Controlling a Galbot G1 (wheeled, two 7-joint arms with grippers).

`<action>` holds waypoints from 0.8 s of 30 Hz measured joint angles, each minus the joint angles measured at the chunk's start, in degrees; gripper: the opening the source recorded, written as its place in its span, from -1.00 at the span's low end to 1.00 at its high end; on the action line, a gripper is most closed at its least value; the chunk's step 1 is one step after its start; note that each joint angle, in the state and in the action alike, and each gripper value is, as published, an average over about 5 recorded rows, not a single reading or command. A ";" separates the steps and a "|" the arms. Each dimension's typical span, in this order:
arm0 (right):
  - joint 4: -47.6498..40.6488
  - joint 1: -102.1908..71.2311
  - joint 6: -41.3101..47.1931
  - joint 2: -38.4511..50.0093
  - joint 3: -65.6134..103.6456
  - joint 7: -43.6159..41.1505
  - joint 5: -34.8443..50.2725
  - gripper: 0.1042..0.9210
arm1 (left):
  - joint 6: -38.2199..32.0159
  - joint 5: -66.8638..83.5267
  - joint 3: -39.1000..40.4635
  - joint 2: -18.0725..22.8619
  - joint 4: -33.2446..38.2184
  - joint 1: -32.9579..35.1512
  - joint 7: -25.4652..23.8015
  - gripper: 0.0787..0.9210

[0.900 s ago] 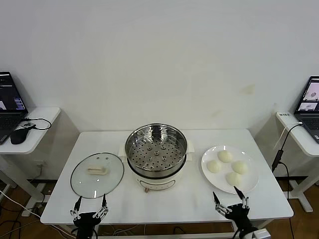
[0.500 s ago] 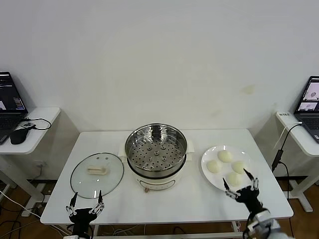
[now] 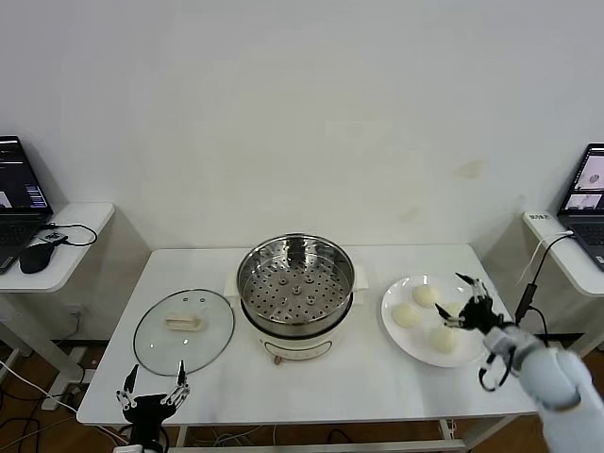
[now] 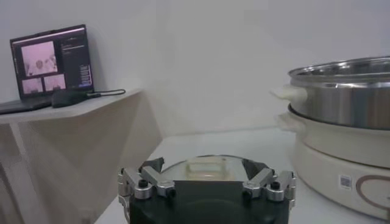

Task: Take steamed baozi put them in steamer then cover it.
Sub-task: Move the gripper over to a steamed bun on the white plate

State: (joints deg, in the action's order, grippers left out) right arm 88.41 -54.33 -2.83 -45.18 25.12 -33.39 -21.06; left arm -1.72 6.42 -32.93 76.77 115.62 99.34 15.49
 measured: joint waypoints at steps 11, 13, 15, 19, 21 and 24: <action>-16.81 24.53 -2.01 2.63 -21.92 -14.85 0.02 0.76 | 0.20 0.18 -1.11 0.08 0.04 -0.34 0.47 0.77; -19.94 28.28 -2.44 2.11 -25.70 -16.84 -0.18 0.76 | 0.20 0.32 -1.32 0.03 -0.08 -0.33 0.58 0.77; -22.91 31.59 -2.89 1.42 -29.09 -18.46 -0.49 0.76 | 0.19 0.50 -1.55 -0.04 -0.20 -0.40 0.66 0.77; -28.76 37.19 -3.85 -0.39 -34.62 -20.65 -1.47 0.76 | 0.20 0.82 -1.88 -0.19 -0.45 -0.73 0.72 0.77; -31.59 39.39 -4.31 -1.48 -36.61 -21.33 -2.12 0.76 | 0.20 0.98 -2.00 -0.32 -0.57 -0.85 0.74 0.77; -35.61 41.88 -4.89 -3.21 -38.79 -22.01 -3.22 0.76 | 0.20 1.27 -2.21 -0.54 -0.75 -0.92 0.75 0.77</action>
State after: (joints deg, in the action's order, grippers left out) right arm 52.80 -12.46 -7.72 -48.39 -13.66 -55.40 -24.28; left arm -1.52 7.69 -35.14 76.23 114.87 98.42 16.24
